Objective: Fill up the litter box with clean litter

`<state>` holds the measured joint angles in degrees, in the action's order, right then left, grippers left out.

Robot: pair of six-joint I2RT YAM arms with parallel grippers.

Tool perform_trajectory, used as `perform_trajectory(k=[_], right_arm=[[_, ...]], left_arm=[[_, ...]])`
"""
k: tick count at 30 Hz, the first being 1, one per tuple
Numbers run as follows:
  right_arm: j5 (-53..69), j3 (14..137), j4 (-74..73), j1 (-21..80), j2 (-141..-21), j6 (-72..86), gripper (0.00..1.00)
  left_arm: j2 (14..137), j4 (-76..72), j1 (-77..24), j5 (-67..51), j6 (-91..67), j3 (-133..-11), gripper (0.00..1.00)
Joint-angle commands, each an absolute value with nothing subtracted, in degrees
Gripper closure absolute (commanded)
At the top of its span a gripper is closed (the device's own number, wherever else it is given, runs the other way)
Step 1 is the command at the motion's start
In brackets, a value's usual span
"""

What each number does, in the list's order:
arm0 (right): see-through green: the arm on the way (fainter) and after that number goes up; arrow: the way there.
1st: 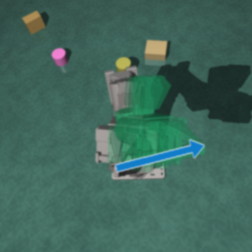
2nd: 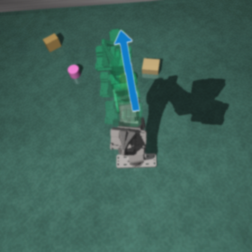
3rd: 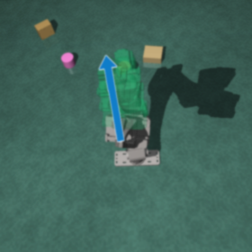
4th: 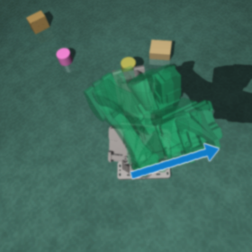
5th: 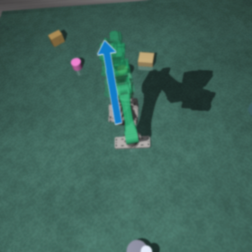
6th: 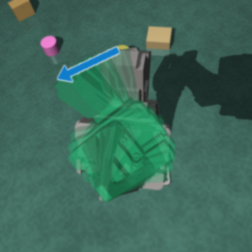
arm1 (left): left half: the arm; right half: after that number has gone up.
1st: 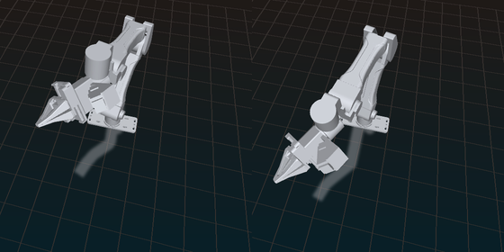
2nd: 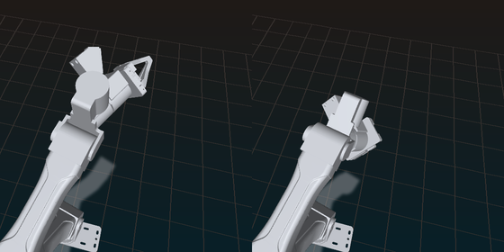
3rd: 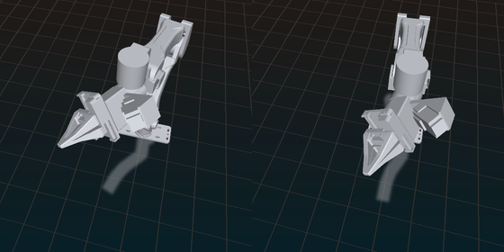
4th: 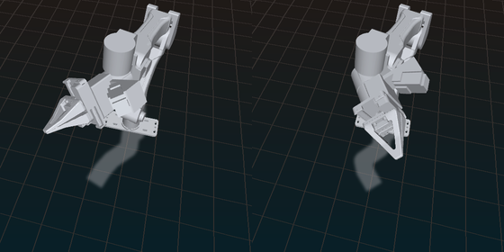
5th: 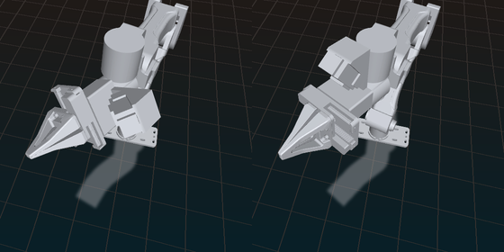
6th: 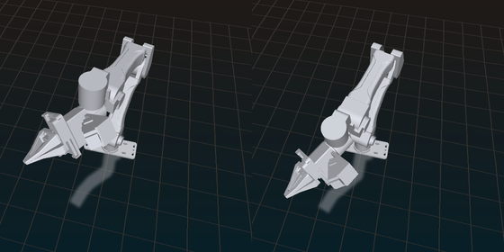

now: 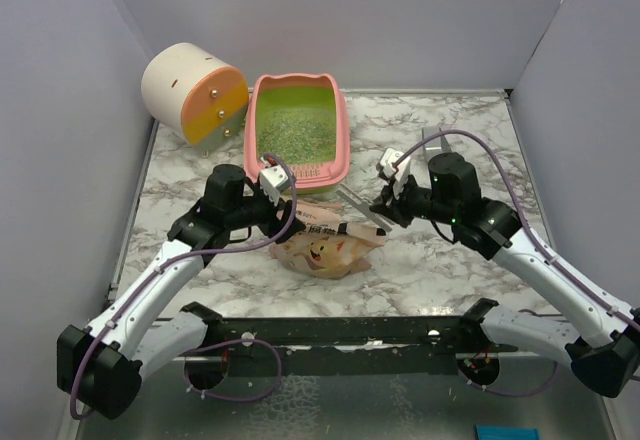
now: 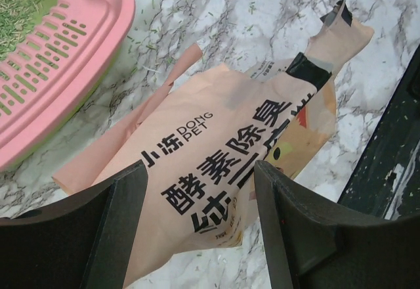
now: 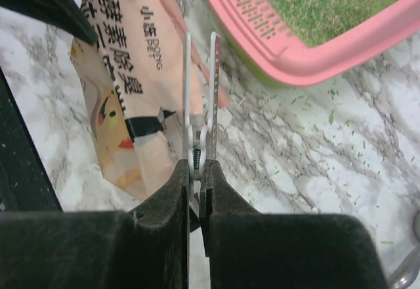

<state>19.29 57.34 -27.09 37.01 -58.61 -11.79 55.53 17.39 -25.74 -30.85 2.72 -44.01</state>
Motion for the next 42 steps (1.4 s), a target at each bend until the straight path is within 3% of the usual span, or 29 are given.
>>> perform_trajectory(k=[1, 13, 16, 22, 25, 42], right_arm=[[11.23, 55.10, -32.65, 40.85, -55.84, -15.56, 0.99], [14.04, 55.85, -38.04, 42.87, -54.08, -15.20, 0.99], [14.51, 56.32, -38.81, 43.34, -54.85, -15.54, 0.99], [15.56, 56.62, -39.23, 45.45, -57.30, -16.29, 0.99], [16.41, 57.28, -39.57, 47.52, -59.05, -16.73, 0.99], [13.02, 58.91, -37.09, 49.57, -64.09, -19.56, 0.99]], left_arm=[[52.51, 16.65, -27.15, -26.69, 7.80, -42.94, 0.32], [58.68, 17.23, -32.83, -24.49, 11.08, -43.26, 0.40], [59.87, 17.76, -34.61, -22.71, 11.78, -43.48, 0.46], [58.71, 18.04, -35.24, -21.74, 12.38, -43.60, 0.70], [57.81, 17.69, -35.22, -21.66, 12.51, -43.51, 0.77], [53.63, 16.43, -35.35, -28.15, 14.71, -42.50, 0.93]])
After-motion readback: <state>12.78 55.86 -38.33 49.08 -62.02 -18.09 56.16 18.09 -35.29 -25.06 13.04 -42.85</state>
